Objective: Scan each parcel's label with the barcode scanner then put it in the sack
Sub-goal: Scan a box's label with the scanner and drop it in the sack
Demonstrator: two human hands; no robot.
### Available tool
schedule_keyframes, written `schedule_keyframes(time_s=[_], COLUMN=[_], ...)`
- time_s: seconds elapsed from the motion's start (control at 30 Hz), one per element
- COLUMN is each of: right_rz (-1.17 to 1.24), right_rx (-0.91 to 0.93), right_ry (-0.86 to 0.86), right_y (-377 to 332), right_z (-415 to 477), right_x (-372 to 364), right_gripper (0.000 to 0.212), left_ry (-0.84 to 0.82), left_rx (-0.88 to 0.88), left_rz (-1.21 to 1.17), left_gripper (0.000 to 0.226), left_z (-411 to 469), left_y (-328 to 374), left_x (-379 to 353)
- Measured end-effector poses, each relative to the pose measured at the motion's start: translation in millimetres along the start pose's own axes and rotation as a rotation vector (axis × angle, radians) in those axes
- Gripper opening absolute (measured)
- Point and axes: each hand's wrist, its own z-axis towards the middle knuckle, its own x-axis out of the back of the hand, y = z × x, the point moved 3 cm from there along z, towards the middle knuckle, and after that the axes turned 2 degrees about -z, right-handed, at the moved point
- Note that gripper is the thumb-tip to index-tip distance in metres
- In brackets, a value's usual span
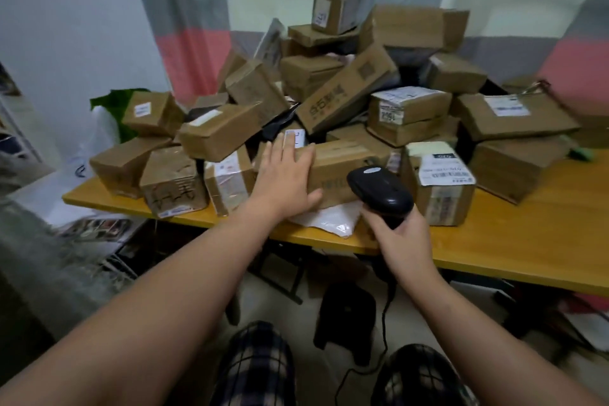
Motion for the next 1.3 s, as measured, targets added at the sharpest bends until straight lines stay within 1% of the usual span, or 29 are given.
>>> schedule_keyframes(time_s=[0.07,0.13,0.2,0.27,0.37,0.43,0.5,0.6,0.67,0.73,0.77,0.83,0.87,0.9,0.97,1.07,1.13,1.23,1.3], right_rz=[-0.012,-0.018,-0.023,-0.026,-0.035,-0.021,-0.003,-0.017,-0.026,-0.042,-0.05,-0.051,-0.037,-0.022,0.012,0.086,0.139,0.194,0.222], right_rx=[-0.02,-0.028,-0.028,-0.041,-0.057,-0.061,-0.043,-0.002,-0.001,-0.02,-0.024,-0.008,-0.005,-0.005,-0.017,-0.063,-0.092,-0.083,-0.052], right_ry=[0.013,0.028,0.04,0.045,0.044,0.053,0.073,0.114,0.099,0.043,0.017,-0.022,-0.044,-0.069,-0.121,-0.213,-0.235,-0.142,-0.037], right_y=[1,2,2,4,6,5,0,-5,-3,-3,-3,-6,-8,-11,-17,-23,-23,-21,-24], right_z=[1,1,0,-2,-6,-7,-6,-5,-4,-3,-2,3,5,8,13,16,15,9,6], right_x=[6,11,16,21,24,24,24,24,23,21,20,18,16,15,10,1,-4,-5,0], right_gripper=[0.04,0.042,0.046,0.047,0.047,0.046,0.039,0.043,0.052,0.06,0.061,0.06,0.058,0.056,0.053,0.048,0.05,0.059,0.064], left_ry=[-0.082,-0.128,-0.112,-0.077,-0.018,0.041,0.118,0.179,0.233,0.24,0.249,0.287,0.321,0.323,0.265,0.21,0.194,0.213,0.259], left_rx=[0.027,0.044,0.026,0.033,0.052,0.0,-0.078,-0.204,-0.292,-0.307,-0.247,-0.043,0.06,0.145,0.251,0.298,0.328,0.354,0.341], left_rz=[-0.016,-0.057,-0.016,0.029,0.004,-0.001,0.067,0.187,0.129,-0.015,-0.152,-0.412,-0.473,-0.499,-0.539,-0.722,-0.77,-0.821,-0.867], left_gripper=[0.088,0.085,0.083,0.086,0.092,0.095,0.095,0.09,0.075,0.063,0.057,0.048,0.045,0.043,0.037,0.022,0.017,0.025,0.023], left_z=[9,11,8,3,-5,-12,-21,-38,-51,-62,-66,-69,-70,-69,-67,-64,-63,-64,-65], left_y=[-3,-4,-3,-3,-6,-5,-1,0,-1,-2,-3,-7,-9,-11,-15,-15,-16,-18,-18], left_x=[-1,1,1,2,7,11,13,5,0,-3,-1,2,4,4,1,-3,-1,5,8])
